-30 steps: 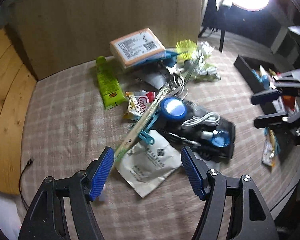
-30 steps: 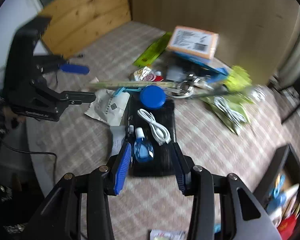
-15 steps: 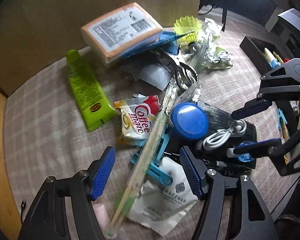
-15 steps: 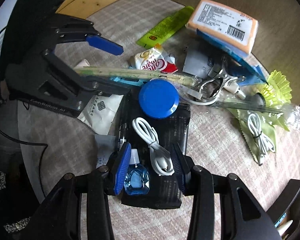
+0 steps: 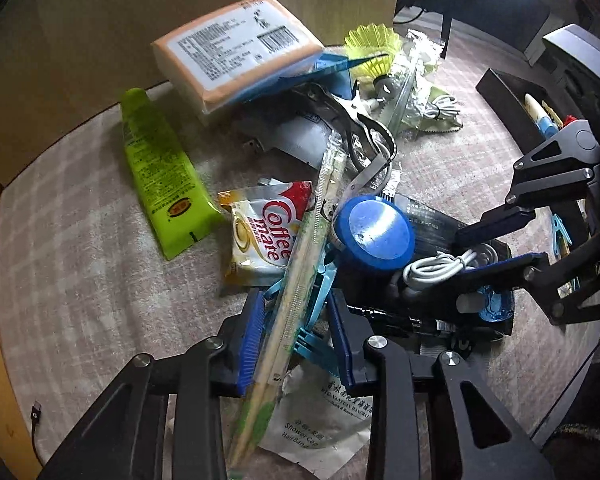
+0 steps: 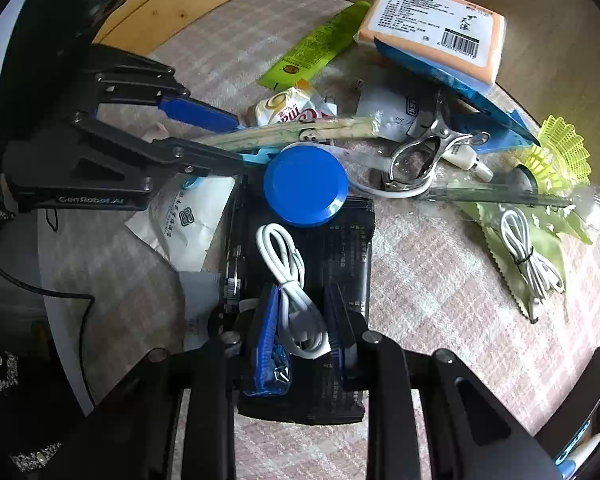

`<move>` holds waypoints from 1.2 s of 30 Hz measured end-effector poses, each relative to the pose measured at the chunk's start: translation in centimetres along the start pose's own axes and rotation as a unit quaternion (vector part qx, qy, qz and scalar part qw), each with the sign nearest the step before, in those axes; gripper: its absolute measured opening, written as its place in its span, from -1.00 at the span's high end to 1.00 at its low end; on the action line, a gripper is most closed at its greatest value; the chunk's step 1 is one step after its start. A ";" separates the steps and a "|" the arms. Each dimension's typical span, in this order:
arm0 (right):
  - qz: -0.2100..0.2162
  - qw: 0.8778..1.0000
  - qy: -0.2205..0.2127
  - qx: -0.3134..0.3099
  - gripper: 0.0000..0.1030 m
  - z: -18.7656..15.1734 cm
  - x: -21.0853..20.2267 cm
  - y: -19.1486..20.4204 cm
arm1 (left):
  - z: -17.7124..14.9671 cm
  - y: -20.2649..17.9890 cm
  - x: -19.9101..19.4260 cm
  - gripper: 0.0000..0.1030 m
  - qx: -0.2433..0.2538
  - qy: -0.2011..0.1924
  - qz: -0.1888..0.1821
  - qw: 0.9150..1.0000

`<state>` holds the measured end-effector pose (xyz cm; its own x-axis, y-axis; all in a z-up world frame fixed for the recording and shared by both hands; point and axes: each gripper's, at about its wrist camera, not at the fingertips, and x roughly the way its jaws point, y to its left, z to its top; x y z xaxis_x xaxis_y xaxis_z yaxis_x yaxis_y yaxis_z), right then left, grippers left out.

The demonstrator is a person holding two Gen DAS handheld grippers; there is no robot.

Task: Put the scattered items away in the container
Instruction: 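Grasp a thin wooden stick with the left gripper while the right grasps the white cable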

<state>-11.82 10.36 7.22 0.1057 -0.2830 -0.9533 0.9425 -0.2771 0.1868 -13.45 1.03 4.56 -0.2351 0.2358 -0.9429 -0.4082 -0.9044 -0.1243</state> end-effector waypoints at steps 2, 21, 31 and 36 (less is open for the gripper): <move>0.001 1.000 -0.002 0.003 0.55 -0.1 -0.1 -0.1 | -0.3 0.0 -0.5 0.42 0.000 -0.004 0.000 1.000; 0.001 1.000 -0.011 0.014 0.56 0.0 -1.6 -0.1 | -2.7 1.2 -2.2 1.00 -0.016 -0.010 0.016 1.000; 0.001 1.000 -0.009 0.011 0.56 -1.4 -2.1 0.1 | -2.1 1.9 -1.8 0.50 -0.002 -0.003 0.059 0.998; 0.003 1.000 -0.009 0.013 0.56 -1.3 -2.0 0.1 | -1.6 2.4 -1.7 0.88 -0.002 -0.004 0.017 1.000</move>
<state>-11.52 12.05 8.84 0.1058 -0.3018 -0.9475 0.9333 -0.2987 0.1993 -12.65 -2.12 5.38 -0.2565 0.2084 -0.9438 -0.3965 -0.9132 -0.0939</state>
